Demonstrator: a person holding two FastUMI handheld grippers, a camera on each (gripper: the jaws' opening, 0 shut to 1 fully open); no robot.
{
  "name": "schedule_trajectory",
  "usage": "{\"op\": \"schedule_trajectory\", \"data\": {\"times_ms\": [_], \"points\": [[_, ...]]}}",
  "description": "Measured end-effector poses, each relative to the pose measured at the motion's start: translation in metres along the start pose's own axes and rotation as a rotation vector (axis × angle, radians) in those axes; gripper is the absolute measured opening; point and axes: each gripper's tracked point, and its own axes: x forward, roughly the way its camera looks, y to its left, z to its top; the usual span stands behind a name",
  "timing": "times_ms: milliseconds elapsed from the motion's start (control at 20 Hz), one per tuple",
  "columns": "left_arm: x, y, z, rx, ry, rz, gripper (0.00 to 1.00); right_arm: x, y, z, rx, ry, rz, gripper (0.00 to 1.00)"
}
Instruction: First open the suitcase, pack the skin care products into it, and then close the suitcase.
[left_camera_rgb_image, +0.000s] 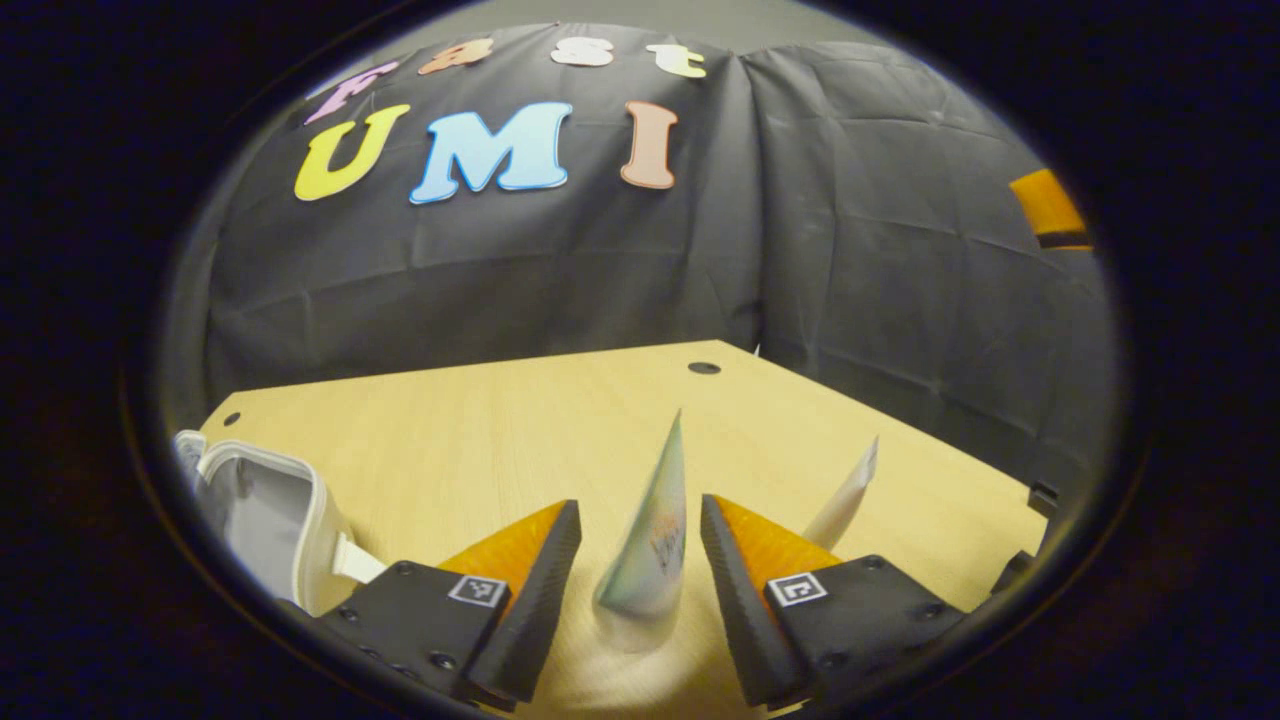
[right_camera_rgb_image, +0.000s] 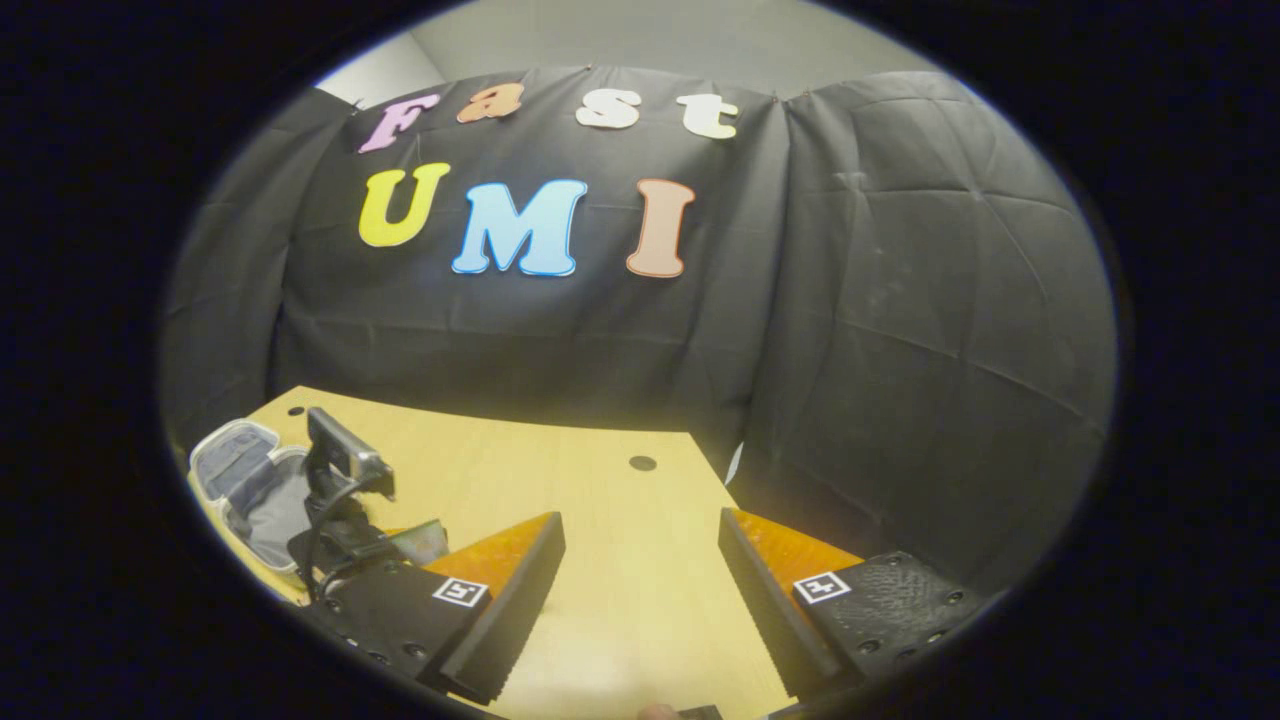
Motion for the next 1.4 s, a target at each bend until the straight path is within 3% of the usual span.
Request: {"op": "schedule_trajectory", "data": {"times_ms": [50, 150, 350, 550, 700, 900, 1000, 1150, 1200, 1250, 1400], "points": [[-0.002, 0.0, -0.002, 0.015, 0.025, 0.003, 0.6, 0.0, 0.001, 0.0, 0.0, 0.0, 0.0, 0.94], [0.005, -0.005, -0.007, 0.021, 0.059, -0.036, 0.49, 0.001, 0.004, -0.001, 0.008, 0.003, 0.005, 0.94], [-0.012, -0.007, -0.002, -0.099, 0.168, -0.094, 0.43, 0.013, 0.027, -0.006, 0.065, 0.018, 0.058, 0.94], [-0.077, 0.03, 0.066, -0.173, 0.119, -0.081, 0.43, 0.041, 0.066, -0.021, 0.128, 0.048, 0.145, 0.95], [-0.141, 0.091, 0.108, -0.203, 0.101, -0.006, 0.43, 0.076, 0.099, -0.075, 0.144, 0.151, 0.176, 0.94], [-0.185, 0.174, 0.095, -0.275, 0.176, 0.129, 0.43, 0.108, 0.119, -0.137, 0.115, 0.276, 0.183, 0.94], [-0.21, 0.22, 0.065, -0.29, 0.247, 0.209, 0.43, 0.12, 0.122, -0.156, 0.114, 0.315, 0.176, 0.85], [-0.219, 0.263, 0.023, -0.324, 0.37, 0.262, 0.46, 0.114, 0.116, -0.165, 0.139, 0.366, 0.142, 0.31], [-0.221, 0.27, 0.01, -0.325, 0.412, 0.267, 0.46, 0.107, 0.12, -0.167, 0.167, 0.399, 0.148, 0.27], [-0.22, 0.277, -0.002, -0.322, 0.452, 0.27, 0.46, 0.096, 0.124, -0.166, 0.205, 0.427, 0.157, 0.29], [-0.211, 0.294, -0.039, -0.325, 0.561, 0.27, 0.43, 0.05, 0.16, -0.146, 0.352, 0.481, 0.268, 0.26]]}}
